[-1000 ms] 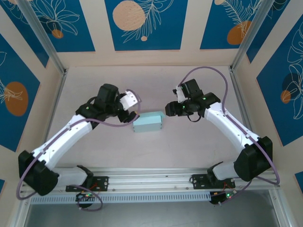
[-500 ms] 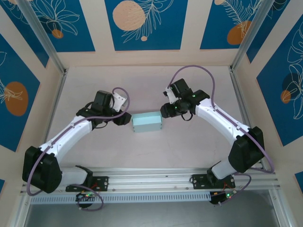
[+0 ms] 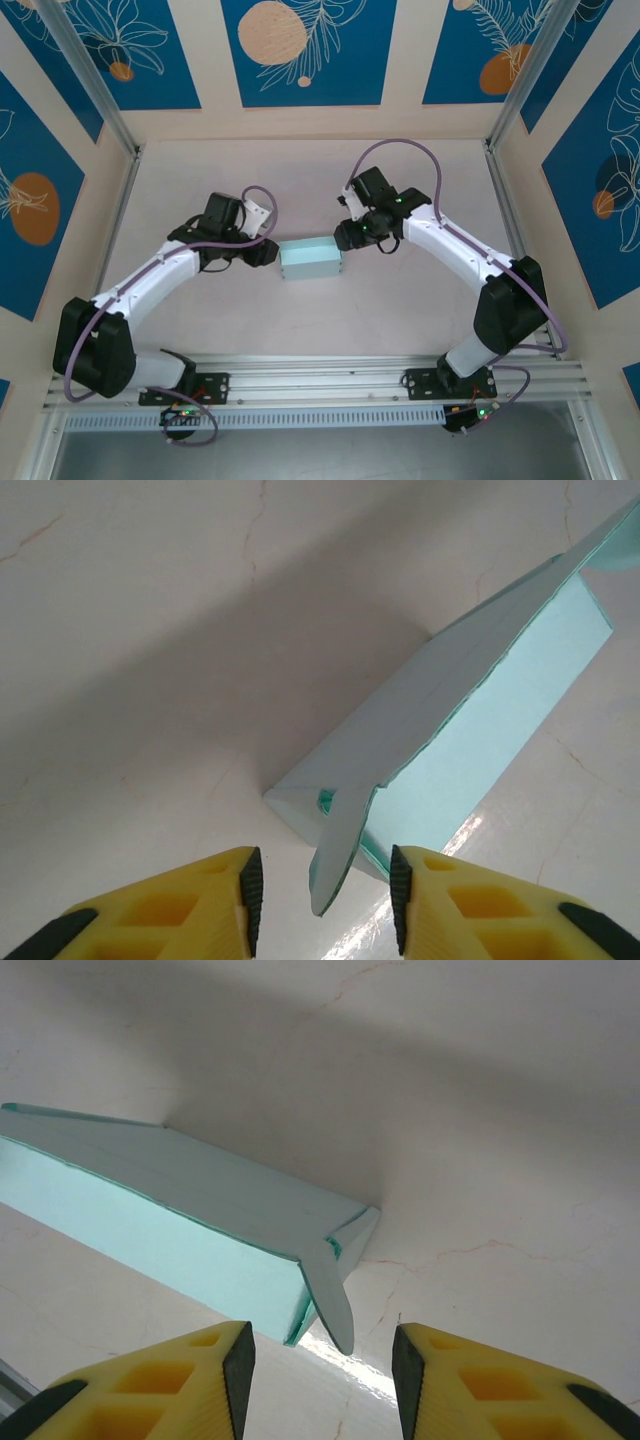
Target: Fold the paper box
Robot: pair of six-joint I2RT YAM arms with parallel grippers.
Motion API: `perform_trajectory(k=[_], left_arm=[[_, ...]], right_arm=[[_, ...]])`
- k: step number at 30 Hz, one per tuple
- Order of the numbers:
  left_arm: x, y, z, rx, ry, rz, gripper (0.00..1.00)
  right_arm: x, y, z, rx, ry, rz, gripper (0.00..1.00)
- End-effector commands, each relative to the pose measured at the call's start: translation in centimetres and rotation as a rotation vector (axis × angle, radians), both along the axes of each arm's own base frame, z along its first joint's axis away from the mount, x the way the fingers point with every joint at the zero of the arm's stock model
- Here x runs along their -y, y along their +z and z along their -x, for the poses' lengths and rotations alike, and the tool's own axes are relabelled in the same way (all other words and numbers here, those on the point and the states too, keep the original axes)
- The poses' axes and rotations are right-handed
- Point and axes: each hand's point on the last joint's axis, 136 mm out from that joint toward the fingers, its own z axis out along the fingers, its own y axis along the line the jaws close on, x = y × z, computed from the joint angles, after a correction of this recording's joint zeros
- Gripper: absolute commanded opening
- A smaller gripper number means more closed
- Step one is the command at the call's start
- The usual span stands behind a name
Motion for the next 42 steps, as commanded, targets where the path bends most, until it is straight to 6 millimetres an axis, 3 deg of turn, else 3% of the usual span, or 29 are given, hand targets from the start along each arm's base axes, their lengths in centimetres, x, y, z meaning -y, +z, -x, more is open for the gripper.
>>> perform_trajectory(k=[1, 7, 15, 21, 35, 37, 42], left_arm=[[0.3, 0.5, -0.1, -0.021, -0.009, 0.027, 0.35], [0.7, 0.5, 0.0, -0.031, -0.021, 0.046, 0.22], [1.2, 0.7, 0.1, -0.049, -0.002, 0.074, 0.13], [2.4, 0.6, 0.2, -0.086, 0.021, 0.139, 0.05], [4.1, -0.2, -0.1, -0.080, 0.118, 0.130, 0.05], [4.2, -0.3, -0.2, -0.071, 0.148, 0.141, 0.14], [3.9, -0.4, -0.5, -0.032, 0.207, 0.130, 0.09]], right_arm=[[-1.0, 0.0, 0.2, -0.013, 0.027, -0.016, 0.41], [-1.5, -0.7, 0.3, -0.020, 0.030, 0.008, 0.36], [-1.6, -0.8, 0.3, -0.012, 0.004, 0.030, 0.31], [-2.0, -0.9, 0.1, -0.012, -0.021, 0.014, 0.20], [-3.4, -0.7, 0.2, 0.026, -0.080, 0.030, 0.18], [-3.4, -0.8, 0.2, 0.035, -0.087, 0.045, 0.16], [-3.2, -1.0, 0.4, 0.046, -0.098, 0.069, 0.12]])
